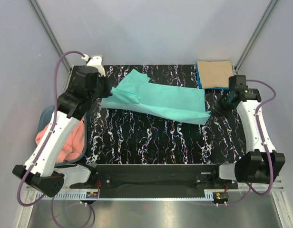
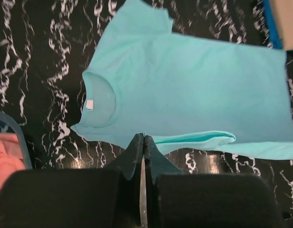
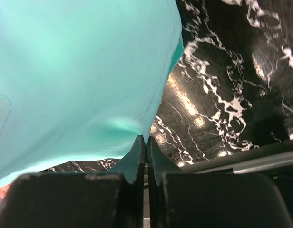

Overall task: Fold and stack the t-shirts
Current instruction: Flatten the tshirt out, then fold the tshirt

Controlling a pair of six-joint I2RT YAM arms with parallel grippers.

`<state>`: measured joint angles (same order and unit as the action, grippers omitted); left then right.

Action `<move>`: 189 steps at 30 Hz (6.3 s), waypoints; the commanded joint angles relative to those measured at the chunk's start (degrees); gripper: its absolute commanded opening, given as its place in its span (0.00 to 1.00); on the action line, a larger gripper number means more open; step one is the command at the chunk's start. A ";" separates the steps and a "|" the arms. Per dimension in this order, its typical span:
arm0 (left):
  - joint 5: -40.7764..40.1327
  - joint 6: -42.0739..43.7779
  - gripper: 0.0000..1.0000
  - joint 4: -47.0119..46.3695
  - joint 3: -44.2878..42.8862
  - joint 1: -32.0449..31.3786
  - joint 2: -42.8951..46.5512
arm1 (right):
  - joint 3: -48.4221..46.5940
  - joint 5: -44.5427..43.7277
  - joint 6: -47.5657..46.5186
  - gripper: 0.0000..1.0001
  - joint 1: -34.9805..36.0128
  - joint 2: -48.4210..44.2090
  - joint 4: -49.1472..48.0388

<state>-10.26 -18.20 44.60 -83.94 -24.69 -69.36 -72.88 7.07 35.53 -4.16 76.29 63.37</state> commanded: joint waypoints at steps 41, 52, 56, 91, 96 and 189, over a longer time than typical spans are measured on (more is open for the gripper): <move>17.44 1.77 0.00 -47.15 -58.27 23.54 -33.03 | -79.44 5.58 6.66 0.00 1.35 38.59 -33.32; 17.57 -2.28 0.00 -45.67 -12.07 23.90 -2.21 | -39.75 8.48 4.37 0.00 1.35 20.85 -26.55; 12.30 -9.12 0.00 -37.84 13.06 23.55 16.85 | -21.81 8.48 5.87 0.00 1.44 11.71 -25.58; 27.67 -19.16 0.00 10.08 50.37 23.46 45.12 | 31.14 -1.71 4.37 0.04 6.89 -6.86 -9.59; 25.21 -18.19 0.00 5.07 47.39 23.37 37.47 | 28.68 -1.45 3.59 0.03 6.89 -4.66 -10.03; 12.55 -16.61 0.00 -13.13 32.61 22.31 -0.78 | 4.86 -0.83 -7.05 0.00 6.89 22.41 -14.51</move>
<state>5.15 -34.52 32.99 -48.80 -2.24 -70.39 -65.63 6.66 29.58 2.83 97.93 49.04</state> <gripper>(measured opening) 0.012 0.017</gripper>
